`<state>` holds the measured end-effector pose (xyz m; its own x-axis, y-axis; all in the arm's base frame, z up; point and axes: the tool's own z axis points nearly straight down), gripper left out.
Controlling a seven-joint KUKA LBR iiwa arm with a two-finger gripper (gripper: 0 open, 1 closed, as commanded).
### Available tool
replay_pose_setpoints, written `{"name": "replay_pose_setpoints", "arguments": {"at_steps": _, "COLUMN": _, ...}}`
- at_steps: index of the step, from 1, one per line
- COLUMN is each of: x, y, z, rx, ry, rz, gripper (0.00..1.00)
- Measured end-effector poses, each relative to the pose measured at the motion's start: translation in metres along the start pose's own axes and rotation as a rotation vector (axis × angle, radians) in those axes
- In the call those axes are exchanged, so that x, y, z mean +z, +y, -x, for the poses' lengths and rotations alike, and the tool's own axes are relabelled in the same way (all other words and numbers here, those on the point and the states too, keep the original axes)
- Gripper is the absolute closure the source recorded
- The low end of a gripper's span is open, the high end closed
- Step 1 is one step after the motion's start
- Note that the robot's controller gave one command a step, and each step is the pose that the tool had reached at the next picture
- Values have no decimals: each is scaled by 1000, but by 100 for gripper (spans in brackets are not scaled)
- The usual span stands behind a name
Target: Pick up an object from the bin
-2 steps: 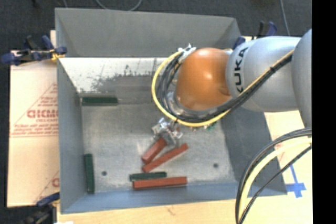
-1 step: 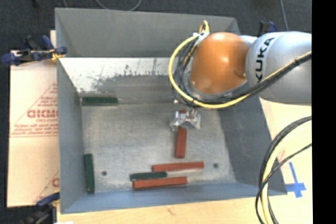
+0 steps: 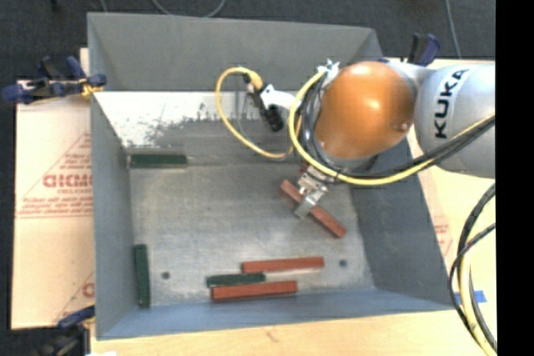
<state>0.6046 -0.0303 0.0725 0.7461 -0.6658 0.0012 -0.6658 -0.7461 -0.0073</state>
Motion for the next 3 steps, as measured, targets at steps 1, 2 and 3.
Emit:
{"name": "replay_pose_setpoints", "arguments": {"at_steps": 1, "x": 0, "y": 33, "z": -2, "rx": -19, "ry": 1, "rz": 2, "gripper": 100}}
{"name": "replay_pose_setpoints", "arguments": {"at_steps": 2, "x": -1, "y": 27, "z": 18, "rx": -33, "ry": 4, "rz": 4, "gripper": 100}}
{"name": "replay_pose_setpoints", "arguments": {"at_steps": 3, "x": 0, "y": 85, "z": 17, "rx": -48, "ry": 0, "rz": 1, "gripper": 100}}
